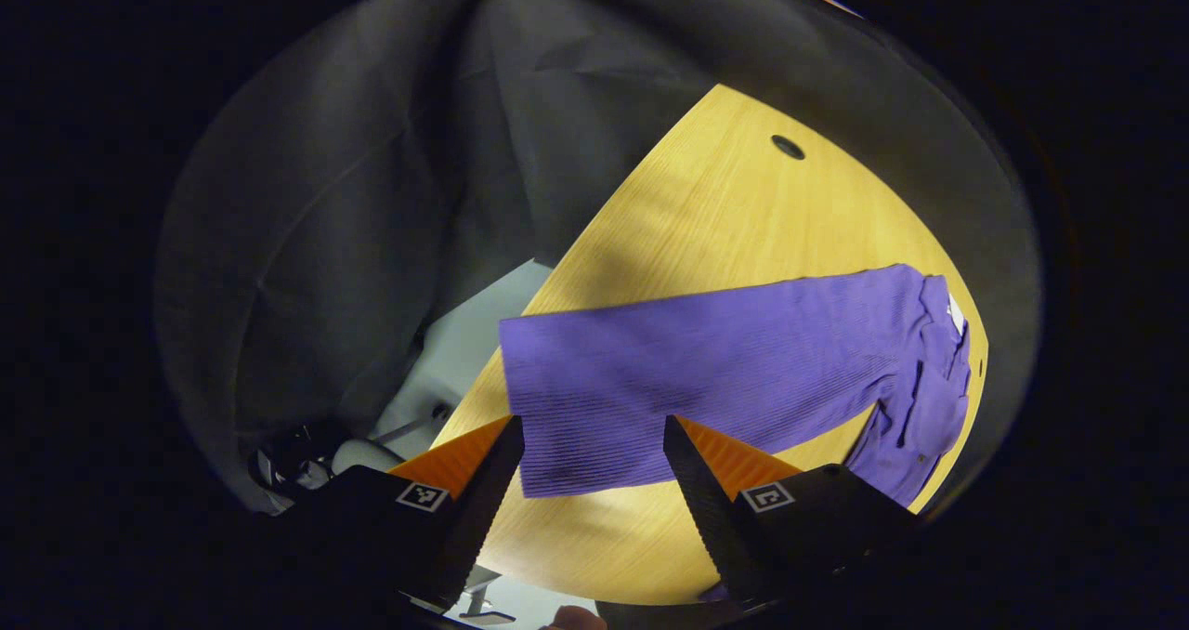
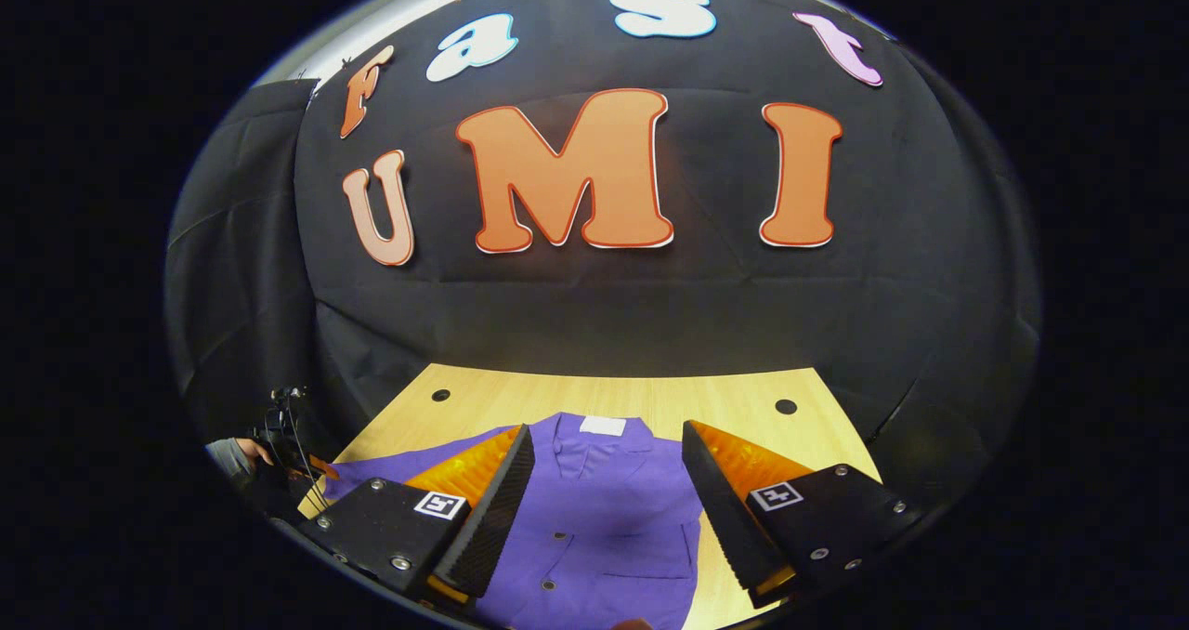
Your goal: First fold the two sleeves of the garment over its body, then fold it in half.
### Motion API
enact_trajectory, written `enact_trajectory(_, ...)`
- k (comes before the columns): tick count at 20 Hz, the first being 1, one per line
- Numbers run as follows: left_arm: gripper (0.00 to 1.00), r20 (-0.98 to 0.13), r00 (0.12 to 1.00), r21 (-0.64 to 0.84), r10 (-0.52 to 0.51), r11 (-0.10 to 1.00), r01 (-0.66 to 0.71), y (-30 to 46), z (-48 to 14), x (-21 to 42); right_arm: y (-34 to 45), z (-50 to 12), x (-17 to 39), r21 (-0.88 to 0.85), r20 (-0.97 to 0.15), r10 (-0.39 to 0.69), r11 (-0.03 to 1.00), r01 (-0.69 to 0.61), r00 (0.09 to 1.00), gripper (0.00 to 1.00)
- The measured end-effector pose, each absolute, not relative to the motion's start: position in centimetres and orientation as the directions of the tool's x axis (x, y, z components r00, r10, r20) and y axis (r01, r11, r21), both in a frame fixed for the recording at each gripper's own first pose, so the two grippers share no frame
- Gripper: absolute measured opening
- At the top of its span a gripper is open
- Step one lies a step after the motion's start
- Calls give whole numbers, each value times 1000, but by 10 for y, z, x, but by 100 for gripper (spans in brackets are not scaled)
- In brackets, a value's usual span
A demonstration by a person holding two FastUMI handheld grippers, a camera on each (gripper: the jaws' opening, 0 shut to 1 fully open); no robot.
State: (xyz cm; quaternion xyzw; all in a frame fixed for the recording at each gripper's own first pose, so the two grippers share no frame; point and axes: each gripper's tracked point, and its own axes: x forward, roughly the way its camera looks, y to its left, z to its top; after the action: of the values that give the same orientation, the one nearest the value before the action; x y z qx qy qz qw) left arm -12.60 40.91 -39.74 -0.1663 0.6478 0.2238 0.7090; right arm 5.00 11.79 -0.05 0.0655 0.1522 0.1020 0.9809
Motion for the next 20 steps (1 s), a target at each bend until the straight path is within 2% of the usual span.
enact_trajectory(2, 98, -996, 26, 55, 83, 837, -545, 408, -403, -132, 111, 1, 48, 162, -275, 208, 972, -168, 939, 95)
enact_trajectory(3, 98, -997, 12, 58, 78, 831, -553, 408, -406, -132, 108, 2, 47, 166, -271, 201, 973, -160, 941, 100)
enact_trajectory(4, 98, -998, -4, 57, 66, 830, -555, 407, -409, -135, 104, 1, 45, 171, -270, 198, 973, -156, 942, 95)
enact_trajectory(9, 99, -992, -103, 121, 76, 816, -565, 414, -418, -143, 91, -14, 40, 221, -301, 183, 968, -118, 936, 95)
enact_trajectory(11, 96, -991, -109, 123, 74, 819, -560, 415, -419, -142, 90, -17, 37, 238, -296, 186, 964, -116, 937, 95)
enact_trajectory(12, 93, -991, -113, 121, 69, 817, -564, 413, -419, -140, 89, -20, 36, 232, -300, 182, 966, -113, 936, 100)
enact_trajectory(13, 81, -991, -120, 120, 62, 814, -568, 410, -419, -136, 88, -22, 33, 215, -305, 179, 970, -115, 936, 95)
enact_trajectory(15, 57, -992, -119, 109, 50, 817, -567, 403, -421, -131, 85, -24, 30, 184, -306, 169, 976, -116, 937, 95)
enact_trajectory(16, 42, -993, -110, 99, 43, 814, -572, 399, -422, -130, 83, -23, 28, 179, -303, 168, 977, -117, 938, 95)
enact_trajectory(17, 27, -992, -112, 106, 52, 817, -567, 399, -424, -127, 82, -22, 28, 179, -299, 164, 977, -114, 940, 100)
enact_trajectory(18, 12, -994, -95, 93, 48, 821, -563, 398, -421, -125, 79, -22, 28, 183, -295, 163, 977, -112, 942, 95)
enact_trajectory(19, 10, -995, -92, 92, 48, 822, -561, 398, -418, -125, 74, -21, 27, 190, -293, 158, 976, -104, 943, 95)
enact_trajectory(20, 8, -995, -81, 87, 50, 823, -561, 397, -417, -125, 70, -20, 25, 200, -288, 160, 974, -104, 944, 100)
